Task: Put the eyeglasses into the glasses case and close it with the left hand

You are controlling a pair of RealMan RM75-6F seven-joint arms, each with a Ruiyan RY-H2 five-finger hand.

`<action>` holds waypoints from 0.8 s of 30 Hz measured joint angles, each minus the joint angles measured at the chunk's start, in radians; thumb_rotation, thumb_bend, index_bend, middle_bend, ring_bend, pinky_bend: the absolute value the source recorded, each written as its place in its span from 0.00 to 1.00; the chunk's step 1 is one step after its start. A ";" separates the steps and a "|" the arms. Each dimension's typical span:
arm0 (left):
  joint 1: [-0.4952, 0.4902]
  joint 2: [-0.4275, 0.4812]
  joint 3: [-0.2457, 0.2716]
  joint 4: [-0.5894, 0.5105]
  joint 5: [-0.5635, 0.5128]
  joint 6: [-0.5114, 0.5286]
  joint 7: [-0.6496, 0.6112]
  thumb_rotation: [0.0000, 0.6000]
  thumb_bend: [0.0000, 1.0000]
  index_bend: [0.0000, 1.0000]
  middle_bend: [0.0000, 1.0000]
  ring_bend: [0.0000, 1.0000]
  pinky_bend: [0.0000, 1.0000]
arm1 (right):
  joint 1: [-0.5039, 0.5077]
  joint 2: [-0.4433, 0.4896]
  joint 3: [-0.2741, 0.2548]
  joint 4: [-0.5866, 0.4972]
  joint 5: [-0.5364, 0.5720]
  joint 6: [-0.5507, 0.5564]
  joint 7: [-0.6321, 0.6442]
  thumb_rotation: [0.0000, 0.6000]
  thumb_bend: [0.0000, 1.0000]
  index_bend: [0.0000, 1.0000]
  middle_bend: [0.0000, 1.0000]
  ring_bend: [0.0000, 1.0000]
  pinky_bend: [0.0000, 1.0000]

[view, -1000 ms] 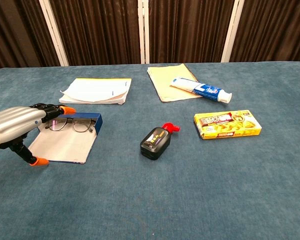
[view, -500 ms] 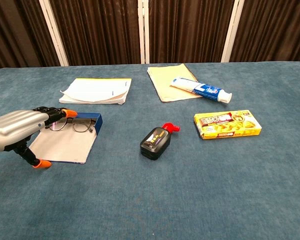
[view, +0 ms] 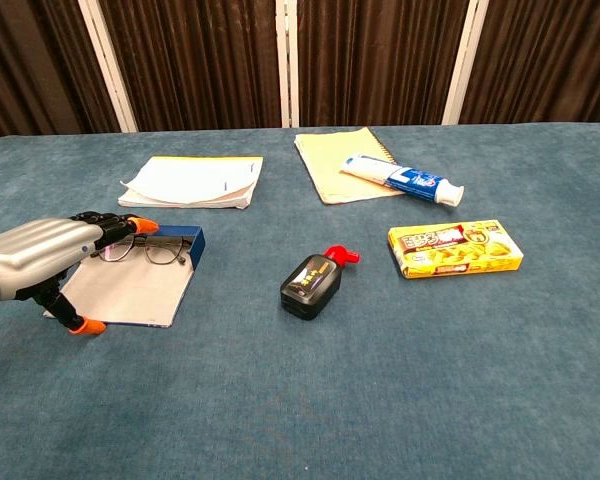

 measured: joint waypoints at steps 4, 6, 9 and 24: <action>0.001 -0.006 0.000 0.012 -0.002 -0.005 -0.005 1.00 0.23 0.00 0.00 0.00 0.00 | 0.000 0.000 0.000 0.001 0.001 -0.001 0.000 1.00 0.00 0.00 0.00 0.00 0.00; 0.001 -0.008 0.001 0.015 0.000 -0.006 -0.010 1.00 0.26 0.00 0.00 0.00 0.00 | 0.000 -0.001 0.000 0.001 0.001 -0.001 0.000 1.00 0.00 0.00 0.00 0.00 0.00; 0.001 -0.009 0.003 0.020 0.006 -0.006 -0.020 1.00 0.34 0.00 0.00 0.00 0.00 | 0.001 -0.001 0.001 0.001 0.002 -0.003 -0.001 1.00 0.00 0.00 0.00 0.00 0.00; 0.001 0.011 0.002 0.009 0.026 0.010 -0.042 1.00 0.49 0.09 0.00 0.00 0.00 | 0.001 0.000 0.001 0.000 0.004 -0.004 0.001 1.00 0.00 0.00 0.00 0.00 0.00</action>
